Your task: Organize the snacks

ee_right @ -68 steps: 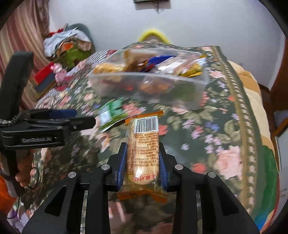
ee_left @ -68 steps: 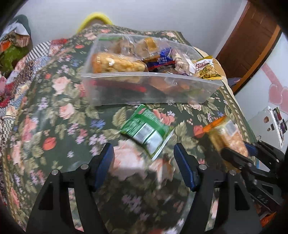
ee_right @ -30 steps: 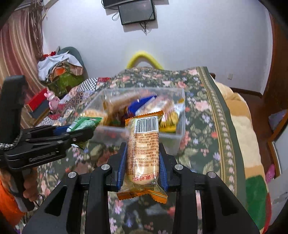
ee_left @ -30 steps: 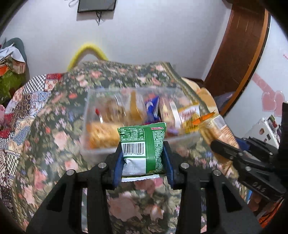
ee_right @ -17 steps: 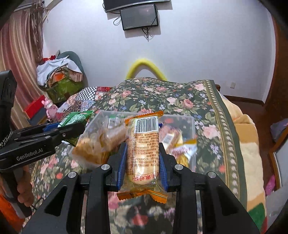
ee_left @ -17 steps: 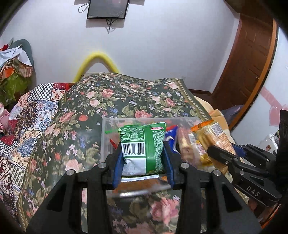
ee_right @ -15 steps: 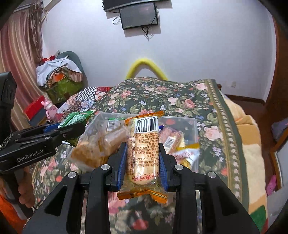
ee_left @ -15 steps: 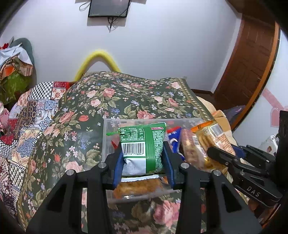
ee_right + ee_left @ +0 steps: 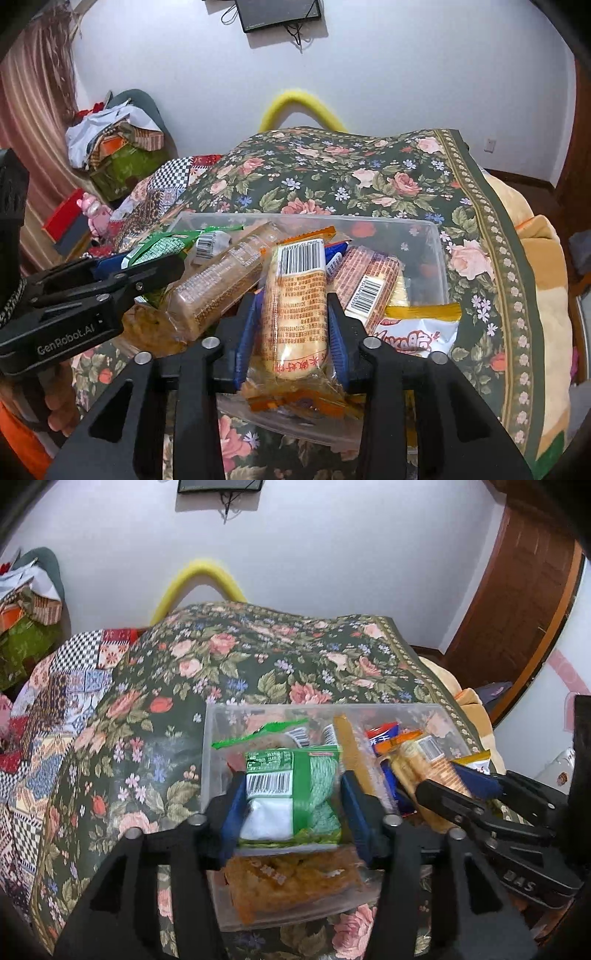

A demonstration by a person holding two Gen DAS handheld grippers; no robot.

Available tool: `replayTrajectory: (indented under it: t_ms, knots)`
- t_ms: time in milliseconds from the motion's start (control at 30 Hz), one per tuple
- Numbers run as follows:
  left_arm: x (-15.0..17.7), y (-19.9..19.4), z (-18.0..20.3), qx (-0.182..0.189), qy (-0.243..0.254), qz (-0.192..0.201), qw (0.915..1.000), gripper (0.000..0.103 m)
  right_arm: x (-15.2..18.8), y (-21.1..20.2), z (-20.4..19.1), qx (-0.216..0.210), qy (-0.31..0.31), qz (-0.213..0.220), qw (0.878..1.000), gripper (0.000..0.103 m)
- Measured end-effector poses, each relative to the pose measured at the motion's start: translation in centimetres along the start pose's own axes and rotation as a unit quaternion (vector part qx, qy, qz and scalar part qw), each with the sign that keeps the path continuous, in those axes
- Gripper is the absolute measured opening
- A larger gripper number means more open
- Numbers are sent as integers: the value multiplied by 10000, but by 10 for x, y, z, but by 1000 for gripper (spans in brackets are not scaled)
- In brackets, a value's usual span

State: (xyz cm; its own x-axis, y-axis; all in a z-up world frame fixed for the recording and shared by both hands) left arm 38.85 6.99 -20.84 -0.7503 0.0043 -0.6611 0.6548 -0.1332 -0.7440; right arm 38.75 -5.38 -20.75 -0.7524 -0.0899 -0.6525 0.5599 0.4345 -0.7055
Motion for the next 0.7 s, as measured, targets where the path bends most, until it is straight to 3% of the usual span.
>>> replayTrajectory:
  t_ms: [67,233,467,700]
  knots:
    - [0,-5,-2,-31,1,22,10000,57,-1,-5,1,-16,29,55,10000,47]
    - [0,-30,-1,-24,-14,177,9998,58,-5,-25,-2,-52,1,206,9998,52]
    - [-3,-110,19,-85,158,826,9964,58,-10,-82,-14,-39,-112,642,9979,52]
    - [6,-210,52,-111,268,1688,9852,58,-4,-174,-35,-83,-243,1339,9907,52]
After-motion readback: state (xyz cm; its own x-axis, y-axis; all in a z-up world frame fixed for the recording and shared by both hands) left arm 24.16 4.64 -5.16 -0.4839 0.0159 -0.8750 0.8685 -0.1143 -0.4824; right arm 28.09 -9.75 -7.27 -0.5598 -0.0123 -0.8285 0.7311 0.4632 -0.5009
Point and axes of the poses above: each gripper's, at about its wrist camera, not at the fingertips, and y roughly the way its jaws point, z to its right, x to its underside, the point moved 6 cm from there along y, roughly the way its jaws point, and after that the axes turned 7 degrees about y, right-handed, at the moved point
